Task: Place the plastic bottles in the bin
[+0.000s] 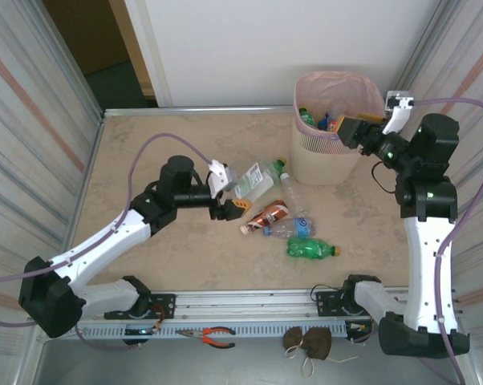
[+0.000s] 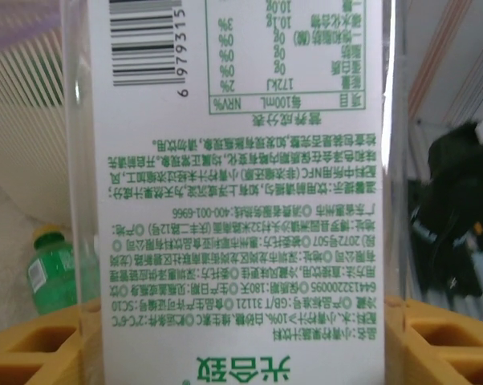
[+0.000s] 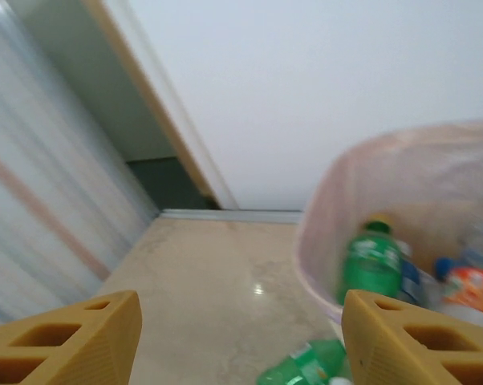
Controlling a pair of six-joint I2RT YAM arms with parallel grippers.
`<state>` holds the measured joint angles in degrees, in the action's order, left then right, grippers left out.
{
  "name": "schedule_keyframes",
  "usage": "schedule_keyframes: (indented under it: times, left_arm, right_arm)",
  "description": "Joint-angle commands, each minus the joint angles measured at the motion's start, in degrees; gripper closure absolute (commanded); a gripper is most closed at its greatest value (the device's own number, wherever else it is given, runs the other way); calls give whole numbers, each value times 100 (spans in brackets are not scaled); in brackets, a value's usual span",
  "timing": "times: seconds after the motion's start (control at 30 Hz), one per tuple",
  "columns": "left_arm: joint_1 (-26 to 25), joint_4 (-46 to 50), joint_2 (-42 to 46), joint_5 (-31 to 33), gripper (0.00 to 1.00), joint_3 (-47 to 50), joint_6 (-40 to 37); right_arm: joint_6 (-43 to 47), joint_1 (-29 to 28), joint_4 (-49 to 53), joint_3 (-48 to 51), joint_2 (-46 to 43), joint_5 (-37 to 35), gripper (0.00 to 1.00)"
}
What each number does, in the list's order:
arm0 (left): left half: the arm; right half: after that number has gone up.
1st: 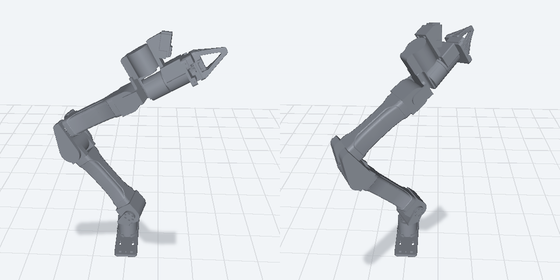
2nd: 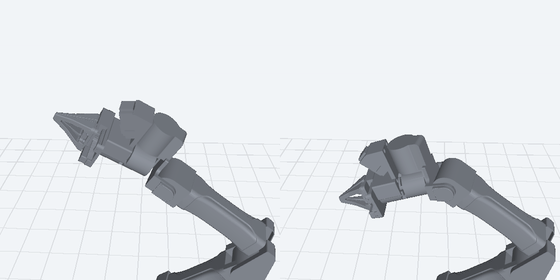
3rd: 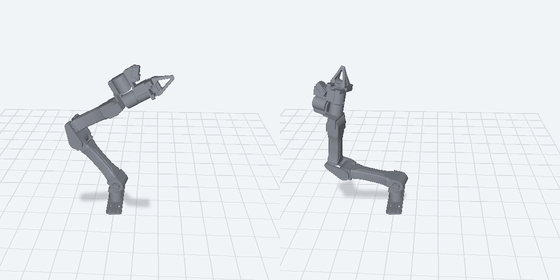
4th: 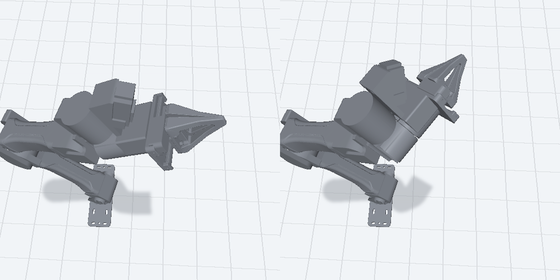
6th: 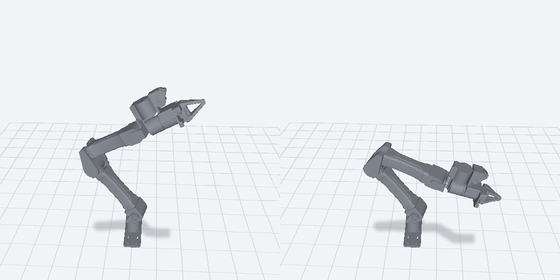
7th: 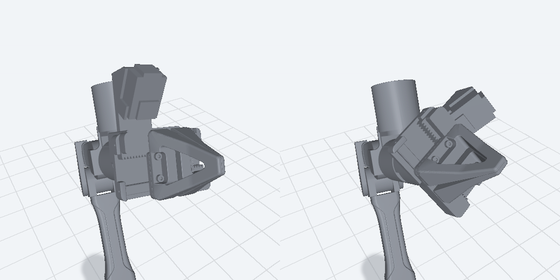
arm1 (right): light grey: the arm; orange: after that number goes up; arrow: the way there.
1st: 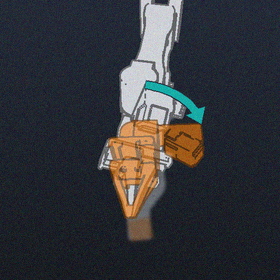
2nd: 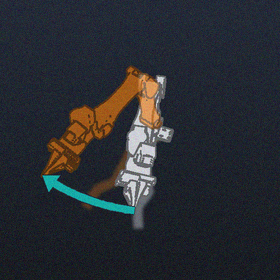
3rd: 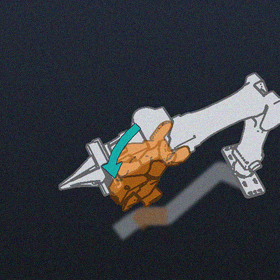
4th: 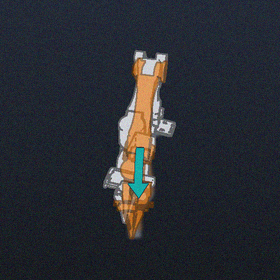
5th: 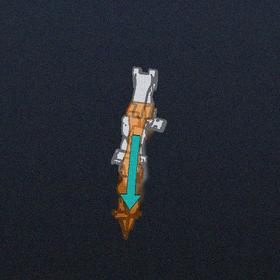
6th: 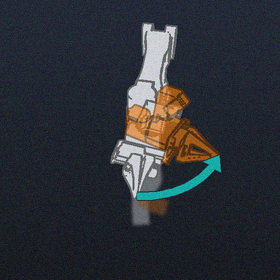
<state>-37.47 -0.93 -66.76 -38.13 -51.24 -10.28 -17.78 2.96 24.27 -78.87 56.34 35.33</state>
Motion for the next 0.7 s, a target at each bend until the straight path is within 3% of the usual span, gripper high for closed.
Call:
schedule_keyframes:
  times: [0.0, 0.23, 0.67]
  left_arm:
    - [174, -1198, 138, -891, 52, -230, 1107]
    - [214, -2265, 15, -1521, 53, -823, 2087]
    - [198, -3193, -22, -1808, 54, -1426, 3017]
  right_arm:
    - [4, -412, -1086, 195, -185, 627, 32]
    - [451, -1738, -1821, 404, -245, 783, 26]
    - [635, -3650, -2946, 416, 75, 774, 11]
